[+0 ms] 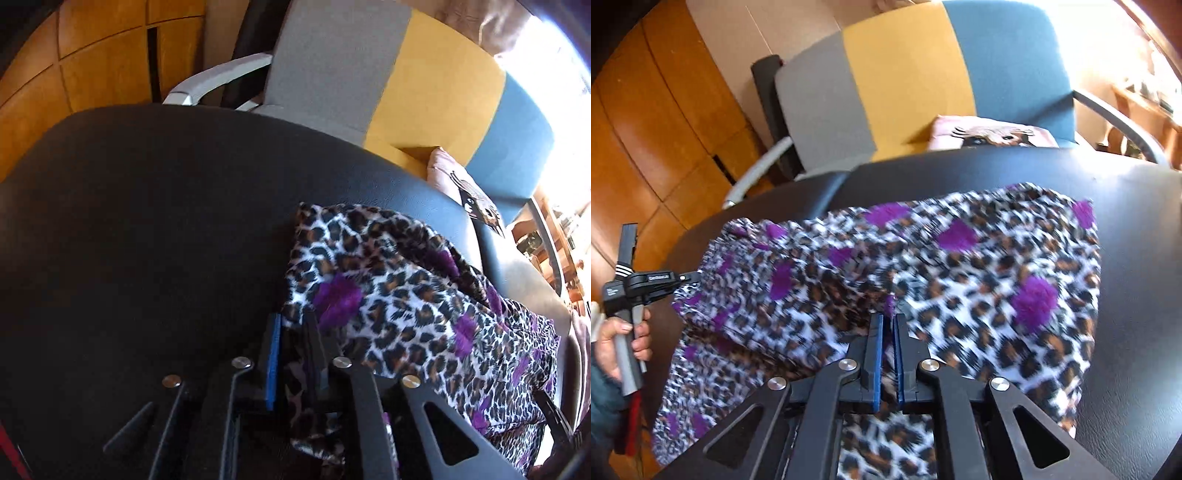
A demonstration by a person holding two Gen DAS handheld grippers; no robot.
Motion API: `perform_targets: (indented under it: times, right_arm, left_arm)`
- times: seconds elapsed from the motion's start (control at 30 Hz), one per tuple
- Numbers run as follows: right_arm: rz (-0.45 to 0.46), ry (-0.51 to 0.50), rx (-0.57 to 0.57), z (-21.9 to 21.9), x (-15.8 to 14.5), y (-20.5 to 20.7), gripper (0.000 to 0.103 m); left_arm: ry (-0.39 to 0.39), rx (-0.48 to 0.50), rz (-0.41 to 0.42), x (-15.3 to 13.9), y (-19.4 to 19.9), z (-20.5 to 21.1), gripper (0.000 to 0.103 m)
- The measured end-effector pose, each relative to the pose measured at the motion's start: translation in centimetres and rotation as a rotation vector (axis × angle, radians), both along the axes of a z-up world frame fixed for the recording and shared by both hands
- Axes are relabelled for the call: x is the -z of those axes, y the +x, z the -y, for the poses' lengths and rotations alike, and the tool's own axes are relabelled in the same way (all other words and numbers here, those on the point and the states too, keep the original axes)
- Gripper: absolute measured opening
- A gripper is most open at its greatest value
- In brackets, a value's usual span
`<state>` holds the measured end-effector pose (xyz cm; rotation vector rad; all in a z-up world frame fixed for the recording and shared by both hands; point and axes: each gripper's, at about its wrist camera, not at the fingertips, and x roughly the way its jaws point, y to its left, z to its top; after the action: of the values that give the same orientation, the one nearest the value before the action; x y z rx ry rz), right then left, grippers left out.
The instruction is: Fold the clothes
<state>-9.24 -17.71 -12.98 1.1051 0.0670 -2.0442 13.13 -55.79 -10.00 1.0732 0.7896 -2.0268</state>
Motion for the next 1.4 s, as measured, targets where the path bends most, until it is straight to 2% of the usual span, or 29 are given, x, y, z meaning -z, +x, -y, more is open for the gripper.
perform_targets:
  times: [0.1,0.17,0.23,0.33,0.4,0.53,0.7,0.77,0.8,0.83,0.87,0.93,1.0,1.07,1.13,1.2,1.23,1.3,1.4]
  right_arm:
    - [-0.007,0.0,0.023,-0.7,-0.1,-0.2,0.006]
    - [-0.009,-0.004,0.035,-1.0,-0.3,-0.3,0.006]
    - [0.002,-0.04,0.031,-1.3,-0.8,-0.2,0.006]
    - [0.044,-0.121,-0.011,-1.4,-1.5,0.6,0.011]
    - [0.057,-0.138,-0.028,-1.1,-1.6,1.3,0.028]
    - [0.04,-0.118,-0.042,-0.6,-1.5,2.4,0.029]
    - [-0.019,-0.107,-0.077,0.1,-2.4,3.5,0.029]
    - [-0.034,-0.091,-0.102,0.9,-2.4,3.6,0.029]
    - [-0.04,-0.081,-0.114,1.3,-2.3,3.7,0.029]
    - [-0.047,-0.062,-0.123,1.7,-2.1,3.7,0.029]
    - [-0.056,-0.035,-0.128,2.1,-1.8,3.6,0.029]
    - [-0.068,0.036,-0.123,2.9,-0.8,3.4,0.029]
    - [-0.083,0.073,-0.118,3.0,0.0,3.4,0.029]
    - [-0.097,0.055,-0.121,2.7,0.2,3.6,0.03]
    - [-0.091,0.044,-0.122,2.3,0.3,3.5,0.03]
    - [-0.079,0.033,-0.121,2.0,0.2,3.4,0.03]
    - [-0.072,0.031,-0.121,1.8,0.1,3.3,0.03]
    - [-0.055,0.023,-0.117,1.3,-0.3,3.3,0.031]
    - [-0.077,-0.015,-0.113,0.7,-1.6,3.6,0.032]
  left_arm:
    - [-0.02,-0.038,-0.119,-1.4,2.5,-1.6,0.016]
    - [-0.001,-0.009,-0.193,-2.1,4.4,-3.2,0.016]
    - [0.015,0.011,-0.231,-2.1,6.6,-5.0,0.017]
    - [0.039,0.019,-0.219,-1.0,8.3,-7.1,0.021]
    - [0.036,0.036,-0.188,-0.3,8.5,-8.1,0.023]
    - [0.036,0.071,-0.14,0.7,8.0,-8.4,0.026]
    - [0.143,0.064,-0.217,1.3,7.7,-6.1,0.031]
    - [0.151,0.057,-0.236,1.6,7.5,-5.4,0.031]
    - [0.136,0.047,-0.224,1.6,7.5,-5.3,0.03]
    - [0.111,0.035,-0.198,1.6,7.4,-5.4,0.017]
    - [0.086,0.033,-0.171,1.5,7.3,-5.6,0.011]
    - [0.034,0.042,-0.12,1.4,7.5,-6.2,0.005]
    - [-0.016,0.043,-0.077,1.4,8.2,-6.6,0.005]
    - [-0.029,0.053,-0.061,1.4,8.7,-6.3,0.007]
    - [-0.006,0.043,-0.042,1.2,9.2,-5.9,0.01]
    - [0.022,0.022,-0.023,0.8,9.7,-5.7,0.019]
    - [0.023,0.0,-0.017,0.4,10.3,-5.9,0.019]
    - [-0.025,-0.045,-0.029,-0.8,11.8,-6.5,0.019]
    - [-0.115,-0.063,-0.103,-3.1,13.5,-8.0,0.019]
